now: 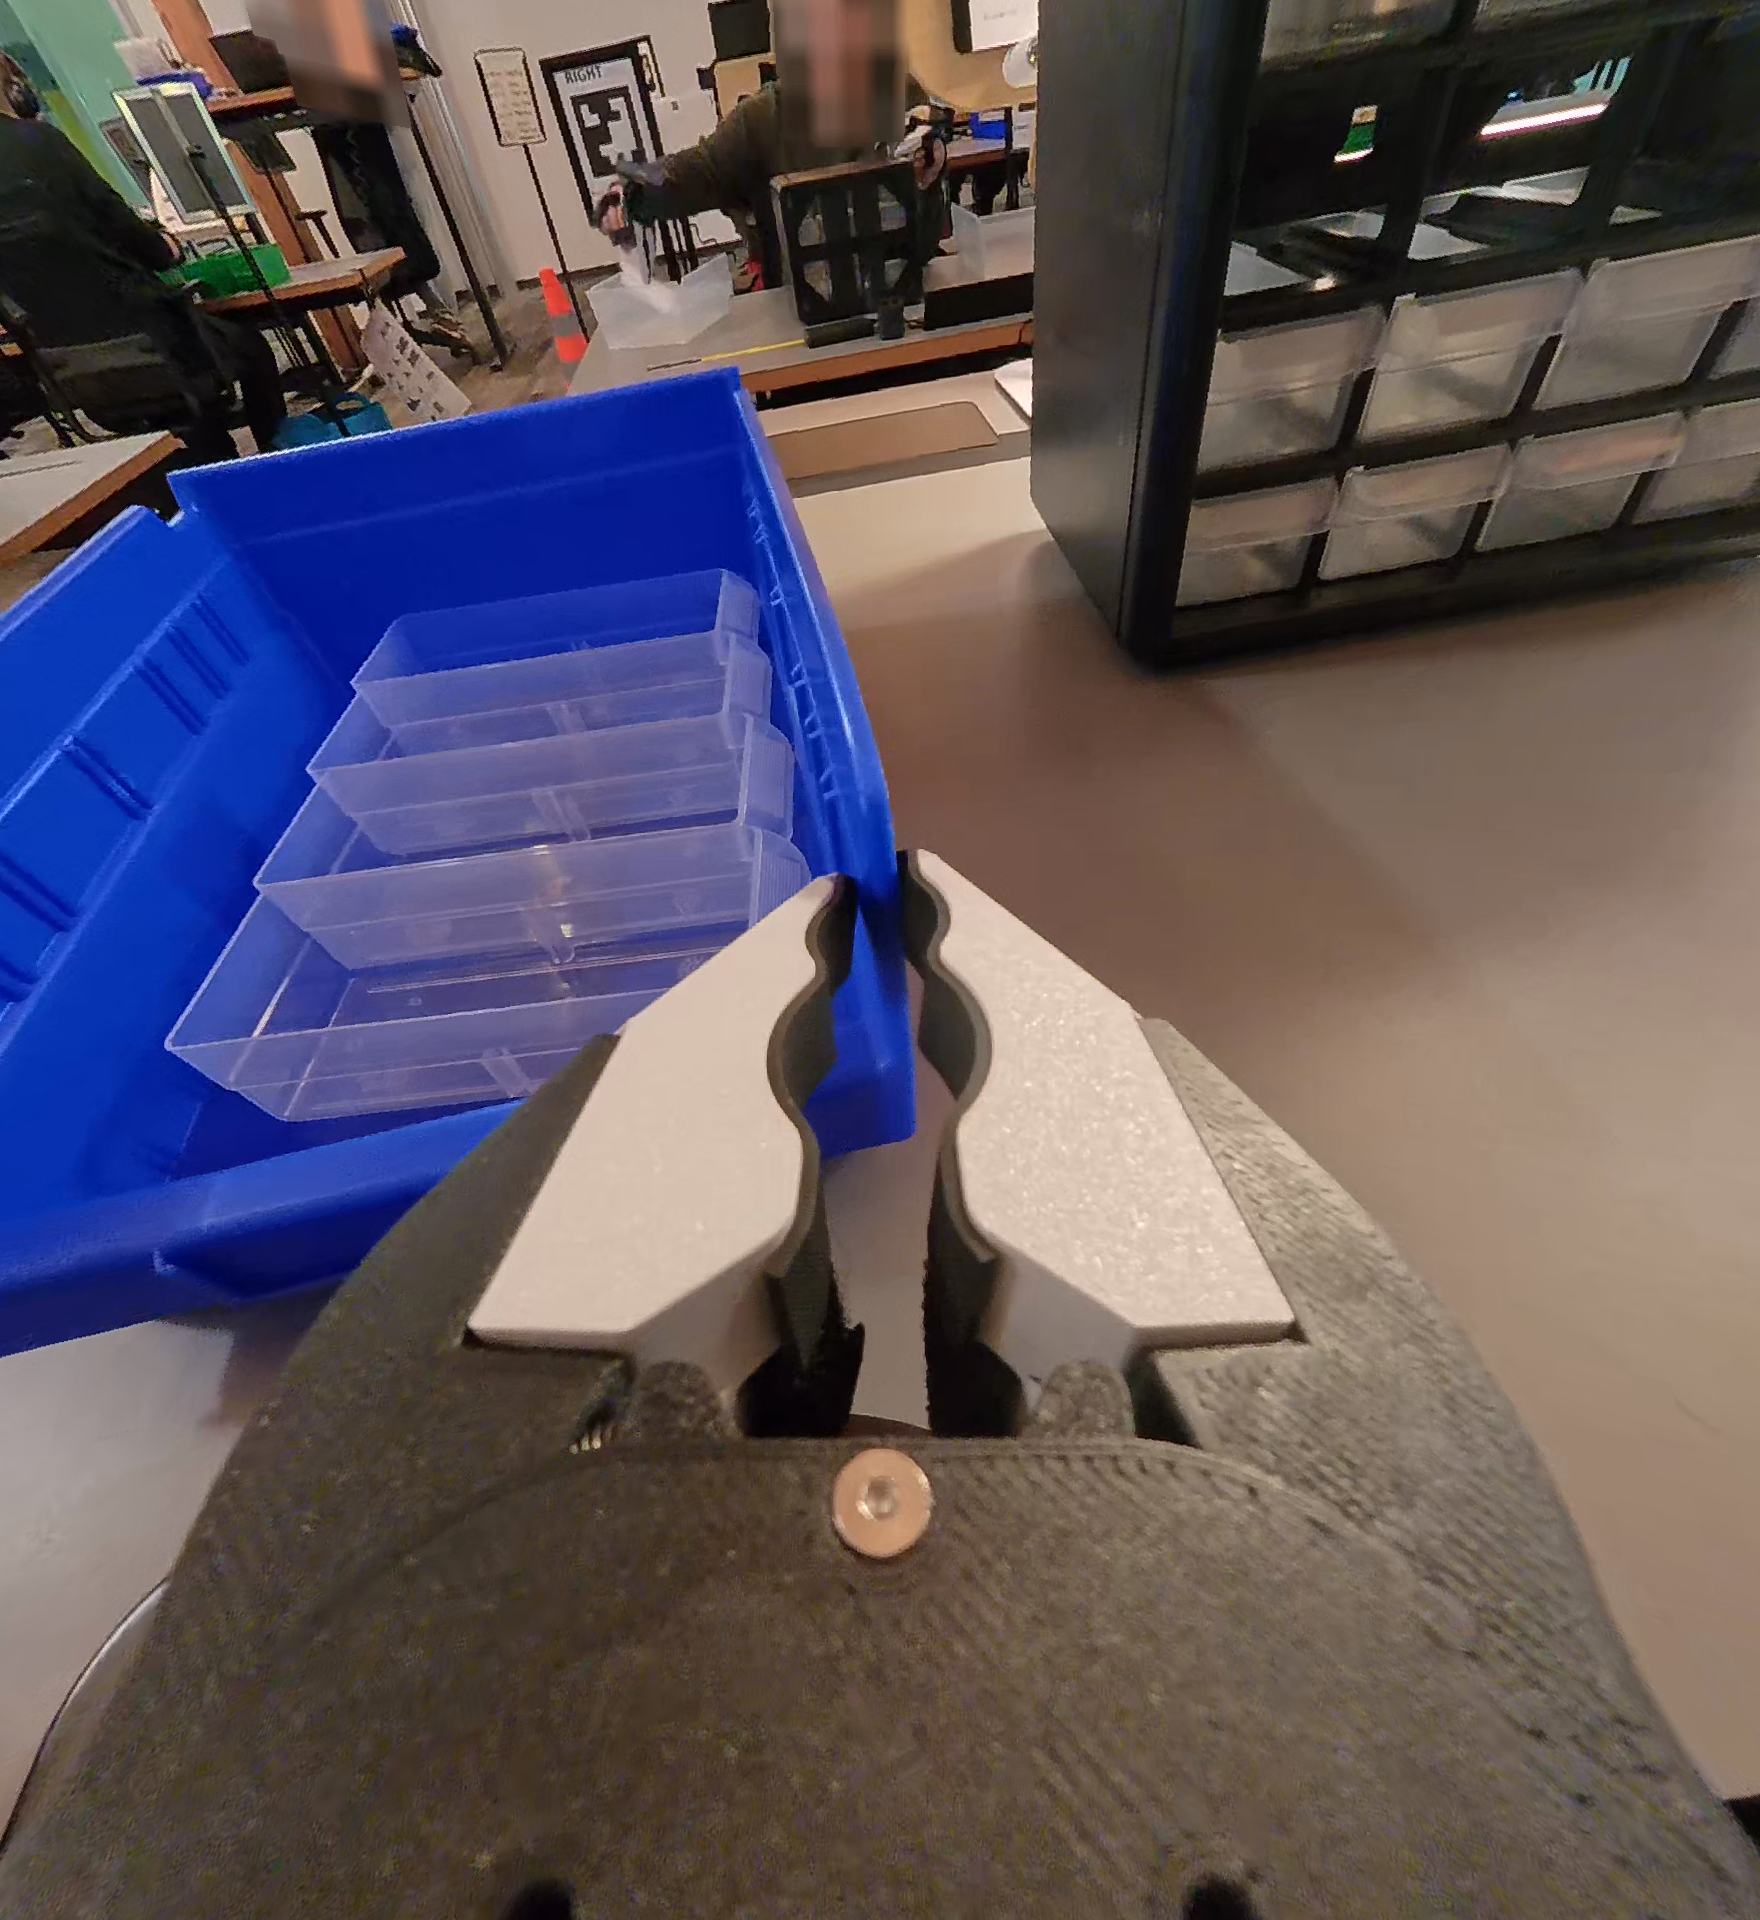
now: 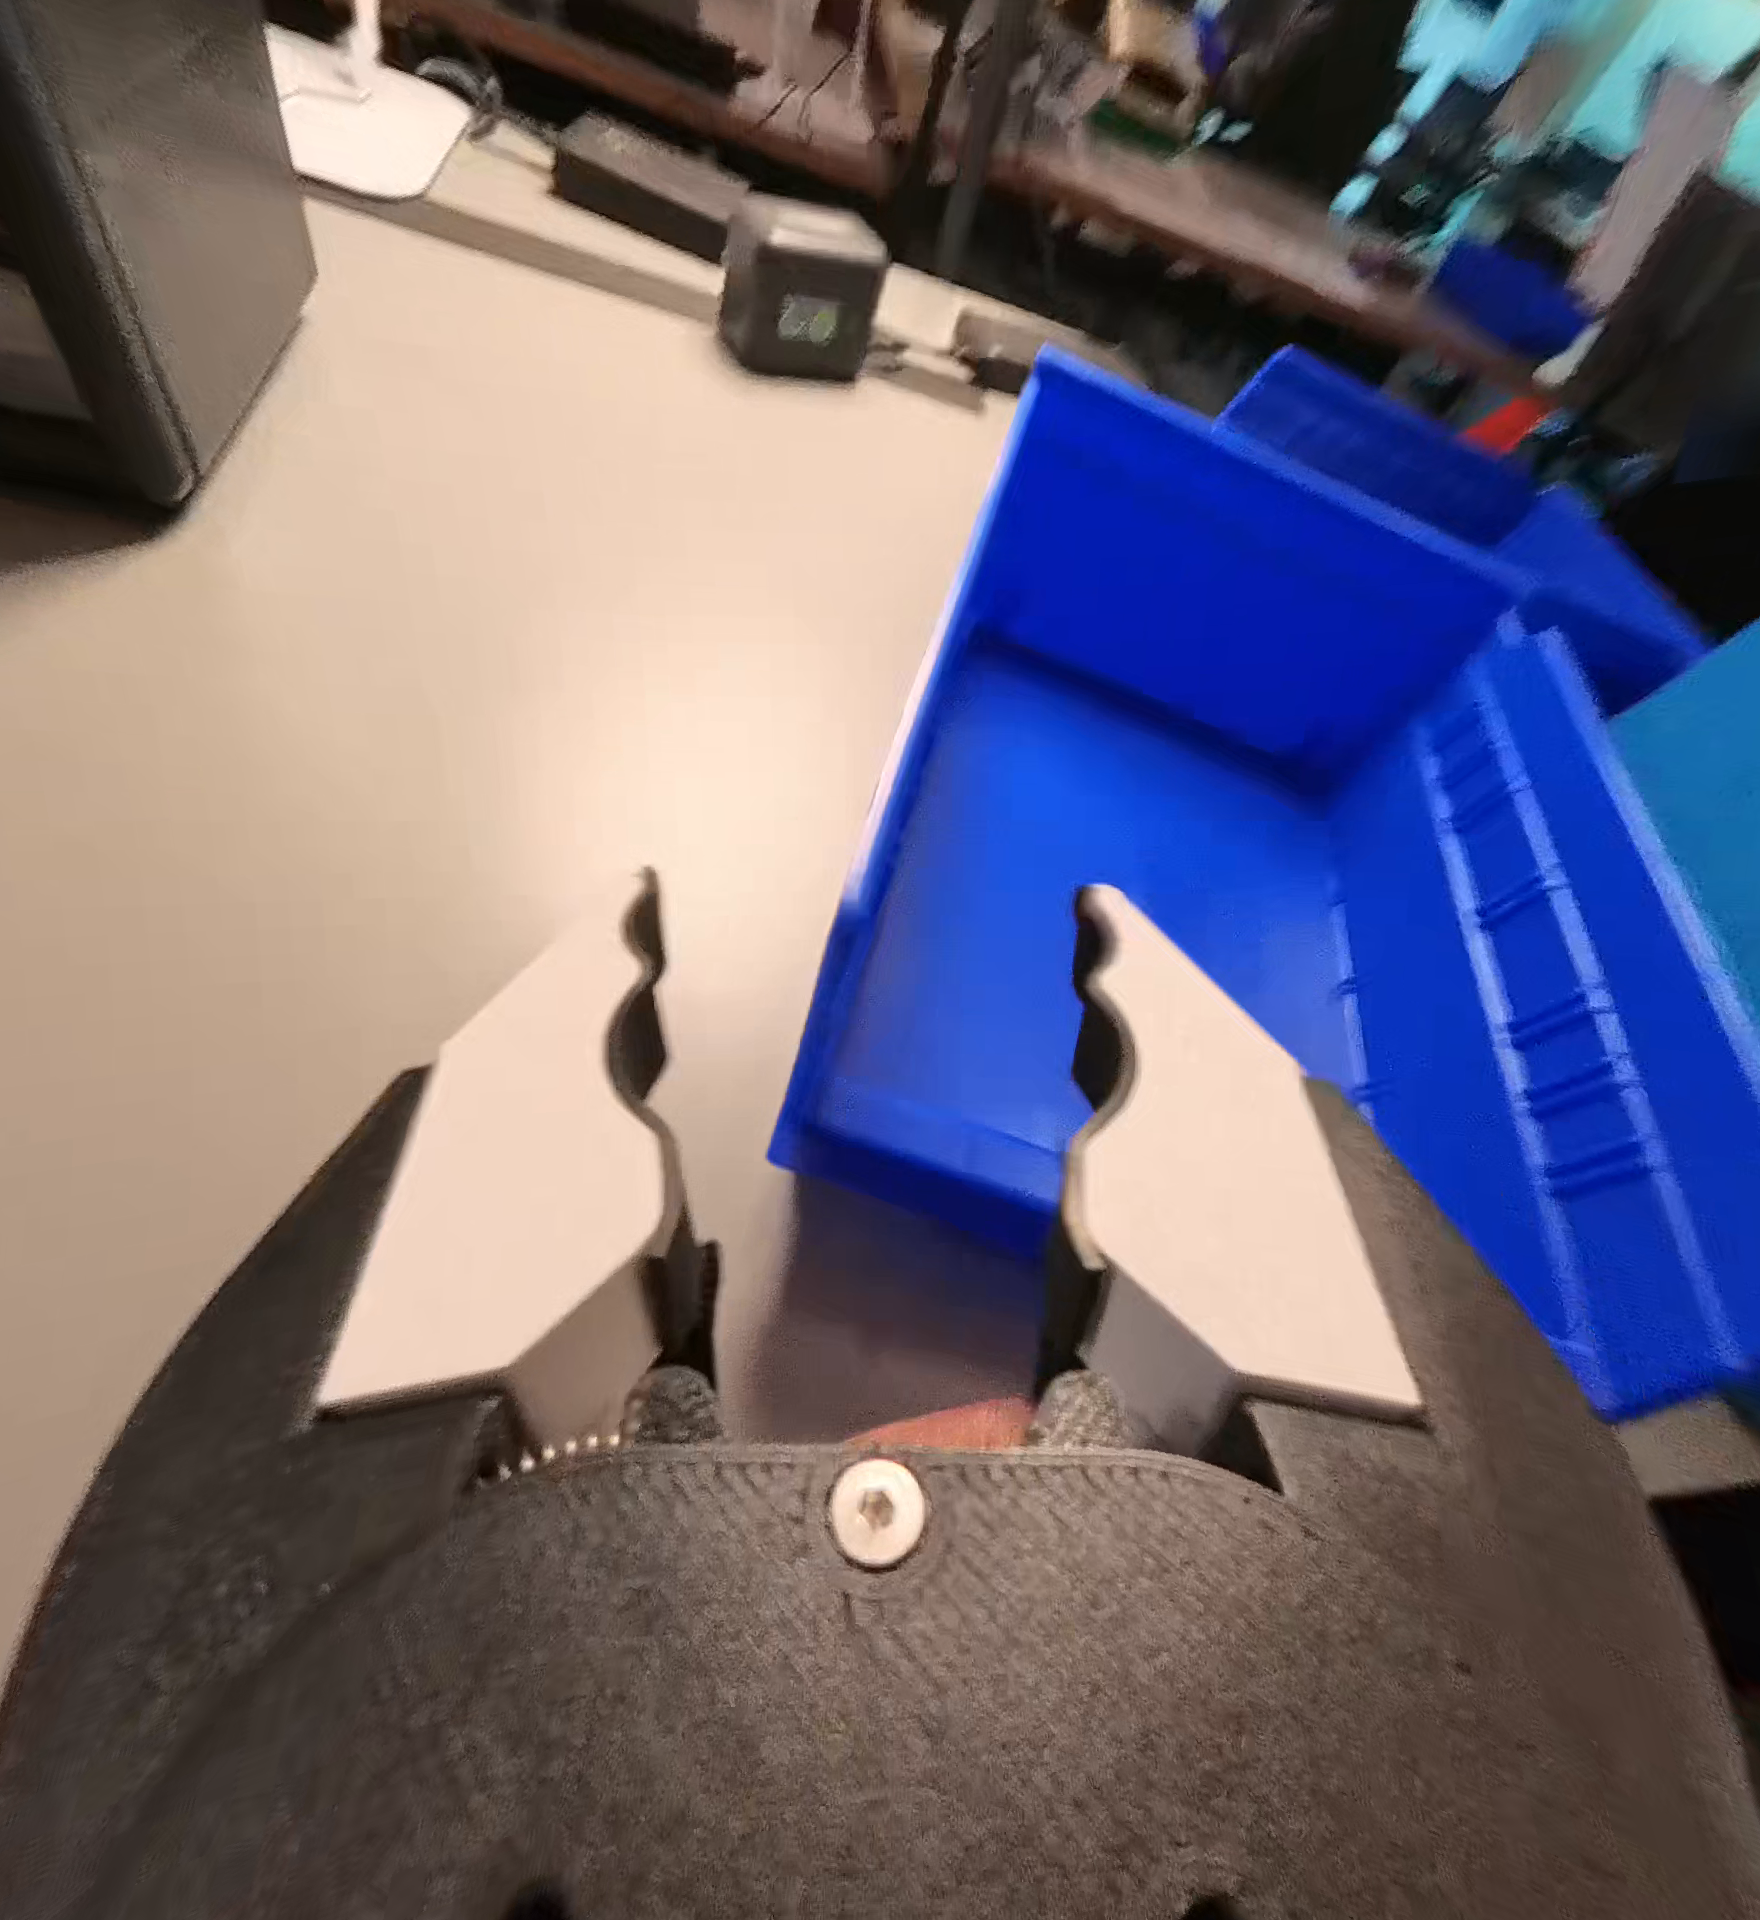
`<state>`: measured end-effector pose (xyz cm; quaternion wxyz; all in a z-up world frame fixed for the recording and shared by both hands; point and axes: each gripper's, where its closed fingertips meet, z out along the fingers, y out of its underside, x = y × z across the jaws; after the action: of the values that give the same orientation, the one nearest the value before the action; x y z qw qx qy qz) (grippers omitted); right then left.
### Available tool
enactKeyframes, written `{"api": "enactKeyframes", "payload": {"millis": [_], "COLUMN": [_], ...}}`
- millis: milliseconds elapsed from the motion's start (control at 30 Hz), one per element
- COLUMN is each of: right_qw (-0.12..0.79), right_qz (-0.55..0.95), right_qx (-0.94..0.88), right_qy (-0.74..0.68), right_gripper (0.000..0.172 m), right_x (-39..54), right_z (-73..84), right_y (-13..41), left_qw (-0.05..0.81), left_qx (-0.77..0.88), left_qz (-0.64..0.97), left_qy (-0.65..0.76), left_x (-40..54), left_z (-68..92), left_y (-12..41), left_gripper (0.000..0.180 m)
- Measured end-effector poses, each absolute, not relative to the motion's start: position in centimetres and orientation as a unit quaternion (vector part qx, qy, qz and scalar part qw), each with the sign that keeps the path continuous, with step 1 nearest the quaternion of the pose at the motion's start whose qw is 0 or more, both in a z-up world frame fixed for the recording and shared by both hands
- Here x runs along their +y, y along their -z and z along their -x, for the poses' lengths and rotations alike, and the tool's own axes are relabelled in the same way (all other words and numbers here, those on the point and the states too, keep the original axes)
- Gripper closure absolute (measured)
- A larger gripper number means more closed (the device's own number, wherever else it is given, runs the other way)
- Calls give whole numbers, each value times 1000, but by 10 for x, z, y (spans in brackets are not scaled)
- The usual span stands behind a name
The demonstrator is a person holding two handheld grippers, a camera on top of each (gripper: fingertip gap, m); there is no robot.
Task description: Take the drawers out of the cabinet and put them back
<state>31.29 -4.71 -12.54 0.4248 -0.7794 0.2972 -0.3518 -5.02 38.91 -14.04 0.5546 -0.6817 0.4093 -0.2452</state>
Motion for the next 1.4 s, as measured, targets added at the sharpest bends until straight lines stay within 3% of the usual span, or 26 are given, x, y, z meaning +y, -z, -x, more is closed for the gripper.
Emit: {"api": "enactKeyframes", "payload": {"millis": [33, 67, 100, 233, 600, 733, 967, 1200, 1300, 1400], "right_qw": [434, 447, 459, 448, 468, 477, 573, 616, 617, 633], "right_qz": [786, 789, 785, 793, 811, 806, 790, 766, 768, 754], "right_qx": [293, 287, 281, 224, 202, 194, 84, 68, 103, 108], "right_qy": [329, 308, 308, 346, 286, 292, 201, 170, 137, 141], "right_gripper": [114, 147, 156, 160, 164, 139, 136, 137, 139, 140], "right_x": [-45, -41, -38, -28, -23, -31, 31, 130, 143, 133], "right_z": [-314, -314, -318, -316, -355, -340, -273, -300, -313, -313], "right_y": [134, 140, 142, 140, 141, 123, 79, 101, 128, 122], "left_qw": [554, 553, 553, 557, 543, 520, 505, 506, 471, 442], "left_qx": [409, 409, 407, 400, 396, 406, 410, 389, 399, 415], "left_qz": [682, 683, 684, 688, 701, 696, 662, 703, 741, 779], "left_qy": [245, 246, 246, 236, 238, 282, 371, 315, 263, 160], "left_x": [389, 390, 391, 395, 417, 405, 382, 437, 463, 498], "left_z": [50, 49, 49, 52, 48, 52, 72, 90, 97, 115], "left_y": [140, 140, 140, 140, 143, 142, 99, 81, 97, 118], "left_gripper": [172, 172, 172, 173, 174, 148, 134, 132, 132, 131]}}
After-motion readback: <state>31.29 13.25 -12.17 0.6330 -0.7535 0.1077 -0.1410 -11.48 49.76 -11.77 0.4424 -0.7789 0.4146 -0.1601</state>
